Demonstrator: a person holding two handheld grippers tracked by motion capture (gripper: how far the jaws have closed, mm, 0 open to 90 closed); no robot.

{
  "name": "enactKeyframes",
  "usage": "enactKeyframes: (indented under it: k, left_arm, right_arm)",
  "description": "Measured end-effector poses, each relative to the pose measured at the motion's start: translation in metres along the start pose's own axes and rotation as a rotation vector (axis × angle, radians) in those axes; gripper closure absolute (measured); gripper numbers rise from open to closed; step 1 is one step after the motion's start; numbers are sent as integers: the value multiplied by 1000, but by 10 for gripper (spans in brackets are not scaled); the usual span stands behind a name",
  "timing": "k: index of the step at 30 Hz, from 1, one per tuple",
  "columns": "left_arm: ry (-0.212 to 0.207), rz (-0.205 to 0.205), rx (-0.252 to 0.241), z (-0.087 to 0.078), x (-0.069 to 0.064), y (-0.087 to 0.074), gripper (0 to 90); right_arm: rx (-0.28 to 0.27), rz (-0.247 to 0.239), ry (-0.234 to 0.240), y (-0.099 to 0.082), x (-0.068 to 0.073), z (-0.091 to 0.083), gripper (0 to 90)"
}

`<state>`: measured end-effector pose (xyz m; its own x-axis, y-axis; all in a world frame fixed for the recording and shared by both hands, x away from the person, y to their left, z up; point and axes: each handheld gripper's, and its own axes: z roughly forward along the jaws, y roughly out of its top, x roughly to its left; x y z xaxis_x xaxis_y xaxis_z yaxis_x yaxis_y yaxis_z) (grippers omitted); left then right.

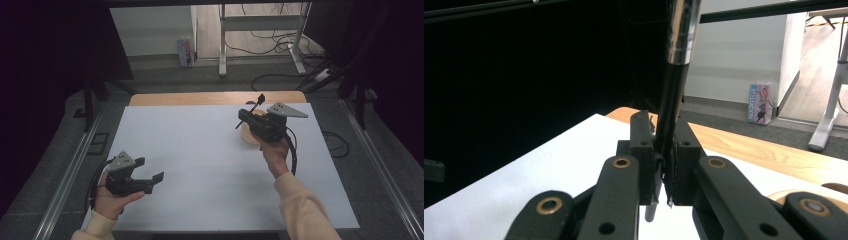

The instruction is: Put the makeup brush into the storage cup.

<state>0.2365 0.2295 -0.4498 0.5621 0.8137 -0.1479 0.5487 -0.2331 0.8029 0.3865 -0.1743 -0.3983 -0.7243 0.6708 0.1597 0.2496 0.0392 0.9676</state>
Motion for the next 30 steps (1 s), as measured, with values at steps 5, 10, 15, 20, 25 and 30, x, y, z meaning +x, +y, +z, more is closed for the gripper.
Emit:
enactKeyframes:
  k: [5, 10, 15, 20, 25, 30]
  left_arm:
    - [1, 1, 1, 0, 0, 0, 124]
    - [2, 1, 2, 0, 0, 0, 124]
    - [2, 2, 4, 0, 0, 0, 124]
    - [2, 3, 5, 1, 0, 0, 124]
    - [1, 2, 4, 1, -1, -1, 124]
    - [1, -1, 6, 2, 0, -1, 124]
  right_arm:
    - [-11, -3, -5, 4, -2, -3, 836]
    - [-22, -2, -13, 8, -7, -6, 836]
    - [-32, -2, -28, 11, -12, -9, 836]
    - [-42, -6, -44, 13, -17, -11, 836]
    - [-43, -5, -64, 13, -23, -13, 836]
    - [-42, 7, -83, 15, -32, -16, 836]
